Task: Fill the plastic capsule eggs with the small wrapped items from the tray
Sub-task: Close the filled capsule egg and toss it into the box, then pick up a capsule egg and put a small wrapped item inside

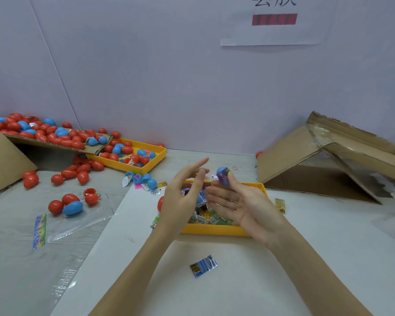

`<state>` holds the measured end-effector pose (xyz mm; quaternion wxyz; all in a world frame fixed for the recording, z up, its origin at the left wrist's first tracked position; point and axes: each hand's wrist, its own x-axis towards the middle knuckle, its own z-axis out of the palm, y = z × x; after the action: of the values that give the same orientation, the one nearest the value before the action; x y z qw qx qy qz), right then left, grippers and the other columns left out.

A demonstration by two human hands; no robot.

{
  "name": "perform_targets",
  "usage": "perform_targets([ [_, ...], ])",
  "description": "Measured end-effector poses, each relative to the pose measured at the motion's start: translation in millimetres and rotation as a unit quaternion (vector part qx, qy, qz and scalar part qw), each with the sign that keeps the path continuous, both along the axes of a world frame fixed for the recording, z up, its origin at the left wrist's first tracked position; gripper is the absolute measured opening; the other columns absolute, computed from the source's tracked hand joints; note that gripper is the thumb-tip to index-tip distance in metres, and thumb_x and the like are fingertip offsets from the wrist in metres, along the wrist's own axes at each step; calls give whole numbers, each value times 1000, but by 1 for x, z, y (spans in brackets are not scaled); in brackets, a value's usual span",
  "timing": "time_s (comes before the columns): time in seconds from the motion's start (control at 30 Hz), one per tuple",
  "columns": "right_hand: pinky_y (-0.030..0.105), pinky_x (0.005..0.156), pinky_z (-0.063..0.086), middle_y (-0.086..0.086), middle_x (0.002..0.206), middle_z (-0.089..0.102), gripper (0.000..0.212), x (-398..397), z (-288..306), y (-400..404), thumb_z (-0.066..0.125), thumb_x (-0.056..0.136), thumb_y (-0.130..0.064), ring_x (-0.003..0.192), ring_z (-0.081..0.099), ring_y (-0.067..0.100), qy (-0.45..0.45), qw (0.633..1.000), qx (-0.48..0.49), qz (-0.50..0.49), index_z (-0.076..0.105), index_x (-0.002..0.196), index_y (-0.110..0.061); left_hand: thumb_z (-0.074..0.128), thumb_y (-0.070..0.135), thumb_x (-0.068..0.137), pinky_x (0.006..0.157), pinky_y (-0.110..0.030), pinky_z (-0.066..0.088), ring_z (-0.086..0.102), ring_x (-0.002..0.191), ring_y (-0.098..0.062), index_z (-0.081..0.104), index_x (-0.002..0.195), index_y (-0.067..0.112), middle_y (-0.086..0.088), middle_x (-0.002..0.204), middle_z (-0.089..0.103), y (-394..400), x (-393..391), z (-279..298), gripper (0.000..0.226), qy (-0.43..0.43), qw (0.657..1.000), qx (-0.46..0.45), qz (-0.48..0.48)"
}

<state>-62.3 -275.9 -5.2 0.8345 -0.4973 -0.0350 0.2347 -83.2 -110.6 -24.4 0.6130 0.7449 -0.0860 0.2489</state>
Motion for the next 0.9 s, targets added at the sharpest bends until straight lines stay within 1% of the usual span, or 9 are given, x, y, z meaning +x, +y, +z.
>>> perform_targets([
  [0.1,36,74,63,18,107,76,45,23,24,-28,57,100,-38,95,76,27,15,995,83,-59,68,114,3,47,42,100,83,-17,54,66,108,-5,66,128,29,14,107,73,6,-1,2,36,-4,999,-23,26],
  [0.17,34,72,63,12,95,76,47,47,47,-56,51,103,-43,83,76,21,-18,982,123,-141,69,112,0,46,43,99,78,-11,52,66,105,-5,71,118,25,13,102,73,8,0,3,37,-1,999,-43,31],
  [0.23,35,74,61,12,94,74,59,68,68,-81,37,106,-53,81,74,21,-59,966,113,-224,67,114,-3,44,44,98,77,-8,50,66,102,-2,74,109,23,10,100,73,8,1,3,38,8,998,-49,36],
  [0.3,37,78,59,14,94,74,71,79,71,-92,28,105,-62,85,72,24,-83,961,46,-259,66,116,-4,43,45,98,76,-7,49,65,100,1,74,104,23,14,97,73,8,2,2,39,17,998,-45,45],
  [0.4,33,70,61,12,82,74,55,75,48,-82,39,107,-50,76,73,23,-140,955,-130,-225,68,107,-4,42,46,99,75,-7,50,65,97,3,75,99,24,20,94,73,10,5,1,40,28,997,-34,65],
  [0.5,33,71,63,12,77,76,34,55,13,-62,49,107,-28,72,73,25,-248,922,-266,-136,72,99,-4,44,37,105,74,-10,52,66,94,-1,75,97,21,12,91,74,16,8,-3,36,35,994,-25,102],
  [0.63,30,69,60,12,71,74,29,38,-19,-43,51,107,-18,66,70,23,-319,893,-303,-93,74,94,-7,49,26,107,70,-6,47,64,94,2,72,98,22,9,97,73,30,10,-8,25,50,984,23,171],
  [0.73,25,66,58,6,67,72,29,35,-27,-38,51,106,-20,63,69,20,-354,869,-328,-105,74,91,-13,51,24,106,70,-10,44,62,100,-9,69,109,19,3,108,69,43,16,-14,19,84,965,56,242],
  [0.9,23,60,56,-3,62,69,27,31,-35,-35,54,104,-22,56,66,11,-426,817,-373,-109,71,83,-24,55,16,103,97,-32,43,50,123,-26,64,123,9,-10,124,61,78,26,-24,23,157,909,87,377],
])
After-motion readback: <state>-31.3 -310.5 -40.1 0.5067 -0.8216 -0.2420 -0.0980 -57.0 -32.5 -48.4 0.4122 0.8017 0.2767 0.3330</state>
